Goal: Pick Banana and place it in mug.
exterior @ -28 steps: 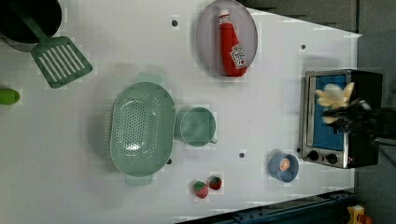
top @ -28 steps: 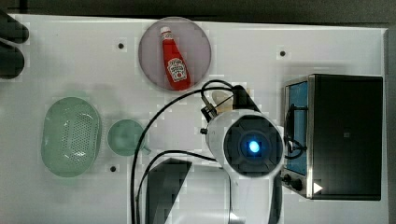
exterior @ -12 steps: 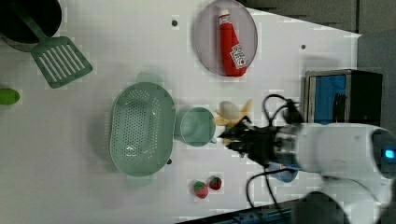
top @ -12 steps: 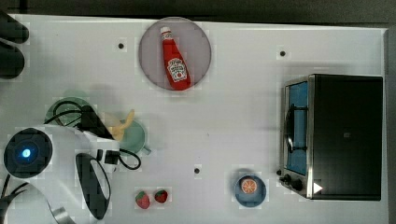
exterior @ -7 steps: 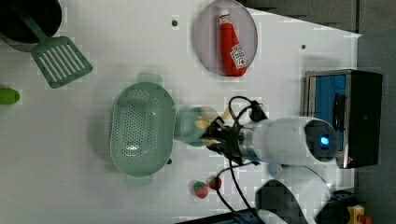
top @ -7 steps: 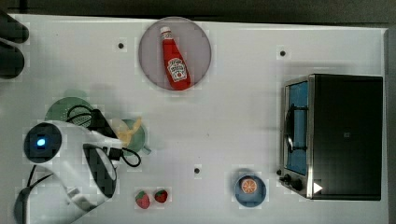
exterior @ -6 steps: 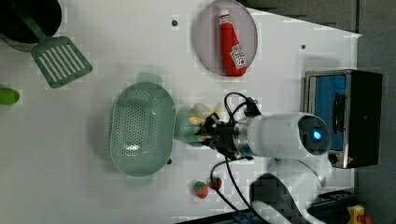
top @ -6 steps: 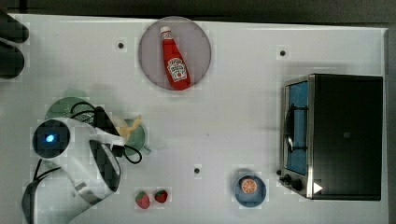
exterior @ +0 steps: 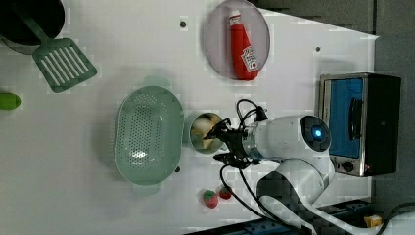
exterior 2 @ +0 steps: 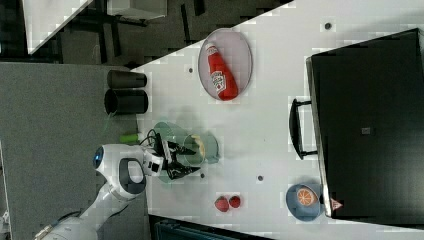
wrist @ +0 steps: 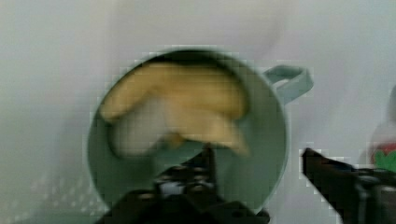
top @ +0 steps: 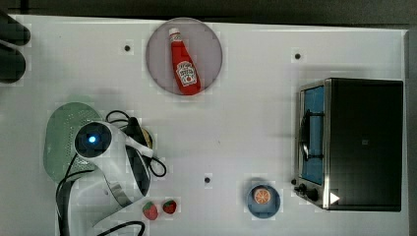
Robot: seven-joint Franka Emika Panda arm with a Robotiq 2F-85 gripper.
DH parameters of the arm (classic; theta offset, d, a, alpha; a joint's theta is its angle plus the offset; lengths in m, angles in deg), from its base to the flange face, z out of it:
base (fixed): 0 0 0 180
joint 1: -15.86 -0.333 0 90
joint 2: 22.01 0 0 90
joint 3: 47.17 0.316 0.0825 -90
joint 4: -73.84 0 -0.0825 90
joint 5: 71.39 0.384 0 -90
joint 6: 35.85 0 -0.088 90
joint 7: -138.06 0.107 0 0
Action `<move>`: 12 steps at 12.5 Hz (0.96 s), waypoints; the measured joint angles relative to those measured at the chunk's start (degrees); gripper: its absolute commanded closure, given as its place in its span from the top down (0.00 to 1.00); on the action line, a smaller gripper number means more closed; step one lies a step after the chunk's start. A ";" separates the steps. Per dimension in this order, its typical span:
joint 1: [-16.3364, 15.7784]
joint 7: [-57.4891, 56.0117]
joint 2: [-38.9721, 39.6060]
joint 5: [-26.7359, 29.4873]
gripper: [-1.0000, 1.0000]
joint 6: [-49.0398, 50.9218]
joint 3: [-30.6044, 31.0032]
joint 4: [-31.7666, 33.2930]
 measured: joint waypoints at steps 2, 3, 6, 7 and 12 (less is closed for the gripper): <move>-0.14 0.00 -1.23 -0.55 1.00 0.03 -0.06 -0.45; -0.10 0.17 -2.78 -0.55 1.00 -0.67 0.13 -0.45; -1.10 0.34 -7.92 -0.28 1.00 -4.50 -0.64 -2.13; -1.18 0.34 -9.10 0.73 1.00 -3.30 -0.64 -3.80; -0.25 -5.01 -21.03 -0.42 1.00 15.75 -4.27 -5.60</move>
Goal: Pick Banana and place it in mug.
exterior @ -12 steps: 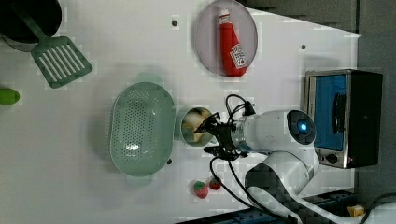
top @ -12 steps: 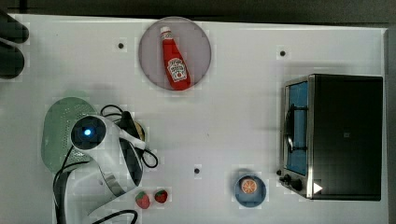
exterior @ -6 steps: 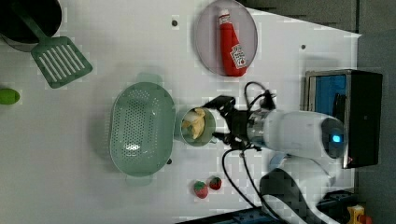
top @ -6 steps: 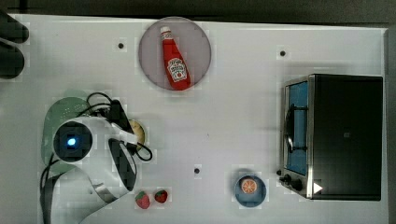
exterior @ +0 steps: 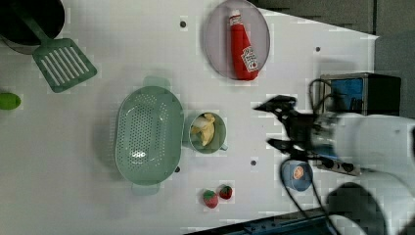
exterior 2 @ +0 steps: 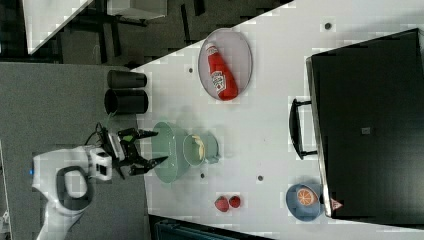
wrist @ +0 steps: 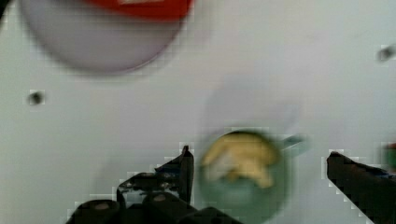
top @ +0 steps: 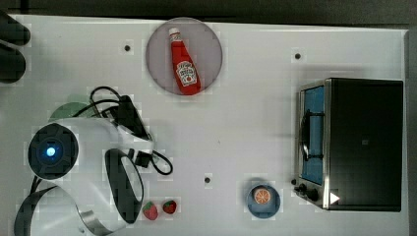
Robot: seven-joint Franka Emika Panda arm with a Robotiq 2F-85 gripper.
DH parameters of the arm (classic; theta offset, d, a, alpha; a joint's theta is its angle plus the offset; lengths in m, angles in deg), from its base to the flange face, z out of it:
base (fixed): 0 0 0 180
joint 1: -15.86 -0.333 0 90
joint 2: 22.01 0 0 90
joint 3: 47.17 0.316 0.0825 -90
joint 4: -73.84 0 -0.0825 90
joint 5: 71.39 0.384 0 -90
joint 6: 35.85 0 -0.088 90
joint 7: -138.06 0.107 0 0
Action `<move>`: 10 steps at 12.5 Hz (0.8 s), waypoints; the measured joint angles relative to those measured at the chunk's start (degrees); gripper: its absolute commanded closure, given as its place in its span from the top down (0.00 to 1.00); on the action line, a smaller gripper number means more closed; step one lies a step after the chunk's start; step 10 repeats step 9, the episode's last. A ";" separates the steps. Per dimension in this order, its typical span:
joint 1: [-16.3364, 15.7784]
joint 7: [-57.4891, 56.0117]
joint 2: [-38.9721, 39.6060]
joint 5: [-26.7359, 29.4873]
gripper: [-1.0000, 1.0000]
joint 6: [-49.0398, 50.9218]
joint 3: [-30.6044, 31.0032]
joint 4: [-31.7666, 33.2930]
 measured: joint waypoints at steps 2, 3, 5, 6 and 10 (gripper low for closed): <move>-0.20 -6.07 -3.75 0.14 1.00 6.87 -3.93 -1.79; -0.57 -9.96 -5.31 0.04 1.00 9.44 -7.25 -3.92; -0.13 -18.34 -7.44 0.57 1.00 13.18 -14.27 -10.18; 0.61 -21.49 -8.05 1.83 1.00 13.68 -17.33 -13.32; 2.22 -30.38 -9.10 0.51 1.00 19.61 -23.56 -18.07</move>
